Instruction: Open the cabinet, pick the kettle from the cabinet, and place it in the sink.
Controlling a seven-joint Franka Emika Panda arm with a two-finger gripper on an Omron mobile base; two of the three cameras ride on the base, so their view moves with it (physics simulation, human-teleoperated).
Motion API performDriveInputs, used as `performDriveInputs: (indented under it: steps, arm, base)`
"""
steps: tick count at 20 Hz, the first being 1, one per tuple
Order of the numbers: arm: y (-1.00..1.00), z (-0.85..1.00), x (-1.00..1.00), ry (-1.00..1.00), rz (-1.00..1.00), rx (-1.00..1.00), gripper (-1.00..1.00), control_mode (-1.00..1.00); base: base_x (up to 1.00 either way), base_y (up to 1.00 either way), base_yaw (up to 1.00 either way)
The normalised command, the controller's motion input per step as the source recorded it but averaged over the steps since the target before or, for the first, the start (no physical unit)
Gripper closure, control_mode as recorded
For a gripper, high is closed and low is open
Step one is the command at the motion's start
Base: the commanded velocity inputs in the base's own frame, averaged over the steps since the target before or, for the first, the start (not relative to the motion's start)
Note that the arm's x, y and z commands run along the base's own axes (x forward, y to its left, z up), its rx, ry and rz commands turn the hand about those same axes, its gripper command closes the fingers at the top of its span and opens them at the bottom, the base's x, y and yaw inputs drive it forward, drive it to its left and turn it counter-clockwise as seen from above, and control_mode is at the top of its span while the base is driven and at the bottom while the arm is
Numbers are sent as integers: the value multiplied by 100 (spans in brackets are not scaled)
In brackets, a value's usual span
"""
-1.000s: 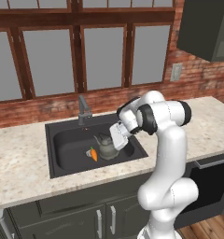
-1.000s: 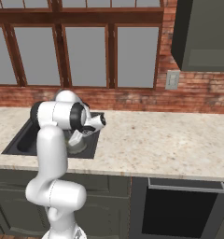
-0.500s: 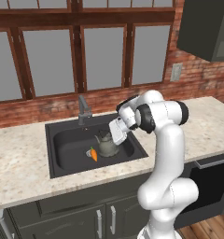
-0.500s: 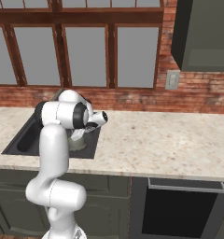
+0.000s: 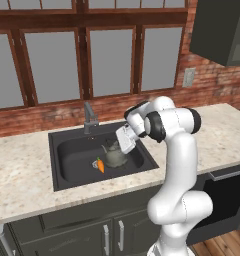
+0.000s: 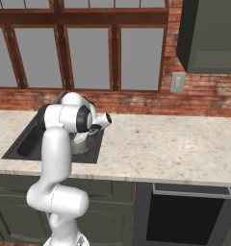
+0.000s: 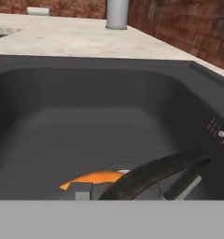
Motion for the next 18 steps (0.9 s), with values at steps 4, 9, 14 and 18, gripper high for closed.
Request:
performDriveInputs:
  steps: [4,9,14,18]
  arm:
    - [6,-27,0,-6,0,0,100,-100]
    - [3,-31,-9,-8,0,0,100,-100]
    - [0,-39,-23,-2,0,0,-100,-100]
    - [1,-44,-22,3,0,0,-100,-100]
  base:
    - [0,0,0]
    - [0,0,0]
    - [0,0,0]
    - [0,0,0]
